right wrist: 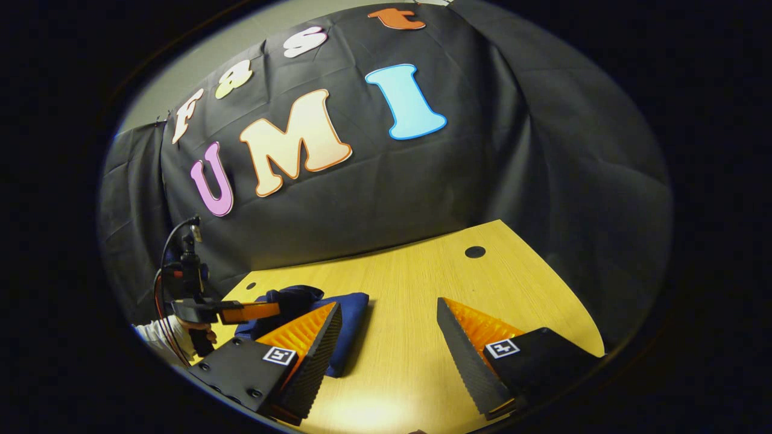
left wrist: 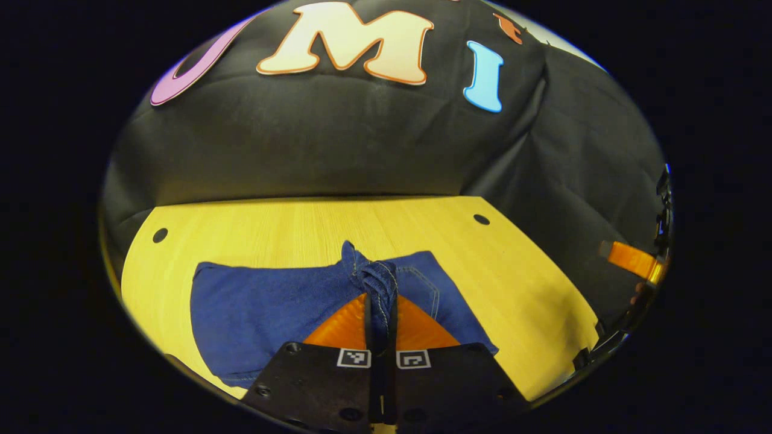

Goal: Grasp the waist and the cuffs of the jeans and fold them to make the two legs overlap; first hold the waist and fold one-third of the jeans toward the cuffs, then hold the cuffs and fold the remaining one-third in the same direction to finish folding.

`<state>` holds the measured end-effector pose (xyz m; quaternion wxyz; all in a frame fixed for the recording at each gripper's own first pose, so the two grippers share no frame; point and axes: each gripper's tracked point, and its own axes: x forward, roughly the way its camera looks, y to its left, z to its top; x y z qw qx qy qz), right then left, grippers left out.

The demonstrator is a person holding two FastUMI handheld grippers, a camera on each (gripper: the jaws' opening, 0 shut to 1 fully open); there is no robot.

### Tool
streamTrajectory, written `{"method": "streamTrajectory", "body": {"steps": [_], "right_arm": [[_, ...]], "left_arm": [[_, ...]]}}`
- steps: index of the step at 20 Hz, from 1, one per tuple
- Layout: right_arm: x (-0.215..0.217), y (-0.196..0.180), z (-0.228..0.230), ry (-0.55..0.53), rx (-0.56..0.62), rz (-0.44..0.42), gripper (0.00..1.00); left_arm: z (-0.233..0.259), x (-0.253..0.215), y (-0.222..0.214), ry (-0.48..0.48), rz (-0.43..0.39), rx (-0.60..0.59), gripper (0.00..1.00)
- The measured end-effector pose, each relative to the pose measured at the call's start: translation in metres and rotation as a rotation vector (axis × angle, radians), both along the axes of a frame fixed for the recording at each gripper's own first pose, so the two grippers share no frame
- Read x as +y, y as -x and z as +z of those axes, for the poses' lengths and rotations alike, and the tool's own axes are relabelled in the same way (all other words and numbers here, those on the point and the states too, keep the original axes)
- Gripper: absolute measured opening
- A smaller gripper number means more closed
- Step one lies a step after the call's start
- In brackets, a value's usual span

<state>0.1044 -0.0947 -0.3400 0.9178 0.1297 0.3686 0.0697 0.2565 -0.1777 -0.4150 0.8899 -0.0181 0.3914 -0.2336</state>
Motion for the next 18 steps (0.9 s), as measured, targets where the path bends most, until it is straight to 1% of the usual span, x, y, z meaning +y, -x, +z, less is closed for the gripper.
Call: {"method": "streamTrajectory", "body": {"steps": [2, 3, 5, 6, 7, 8, 9, 10, 13, 16, 18], "right_arm": [[-0.001, 0.003, 0.0, 0.002, -0.001, 0.011, 0.98], [0.0, 0.002, 0.003, 0.002, -0.005, 0.014, 0.98], [0.005, 0.004, 0.011, 0.0, -0.021, 0.014, 0.98], [0.008, 0.005, 0.018, 0.002, -0.036, 0.016, 0.98], [0.015, 0.007, 0.027, 0.009, -0.057, 0.024, 0.98], [0.023, 0.007, 0.037, 0.023, -0.087, 0.032, 0.98], [0.033, 0.009, 0.049, 0.041, -0.122, 0.042, 0.98], [0.043, 0.009, 0.063, 0.059, -0.163, 0.049, 0.98], [0.084, 0.021, 0.108, 0.082, -0.287, 0.065, 0.98], [0.124, 0.037, 0.152, 0.072, -0.403, 0.074, 0.98], [0.149, 0.047, 0.176, 0.046, -0.461, 0.076, 0.97]], "left_arm": [[-0.011, -0.001, 0.007, -0.002, 0.024, 0.008, 0.06], [-0.012, -0.003, 0.008, 0.004, 0.029, -0.004, 0.07], [-0.003, -0.006, 0.013, 0.042, 0.034, -0.029, 0.12], [0.01, -0.009, 0.014, 0.075, 0.034, -0.048, 0.31], [0.022, -0.011, 0.016, 0.099, 0.036, -0.082, 0.54], [0.034, -0.006, 0.015, 0.095, 0.051, -0.135, 0.76], [0.06, 0.003, 0.018, 0.097, 0.064, -0.191, 0.99], [0.079, 0.01, 0.021, 0.097, 0.072, -0.242, 0.96], [0.139, 0.039, 0.041, 0.076, 0.089, -0.375, 0.96], [0.193, 0.074, 0.066, 0.059, 0.111, -0.483, 0.95], [0.222, 0.094, 0.084, 0.056, 0.127, -0.544, 0.95]]}}
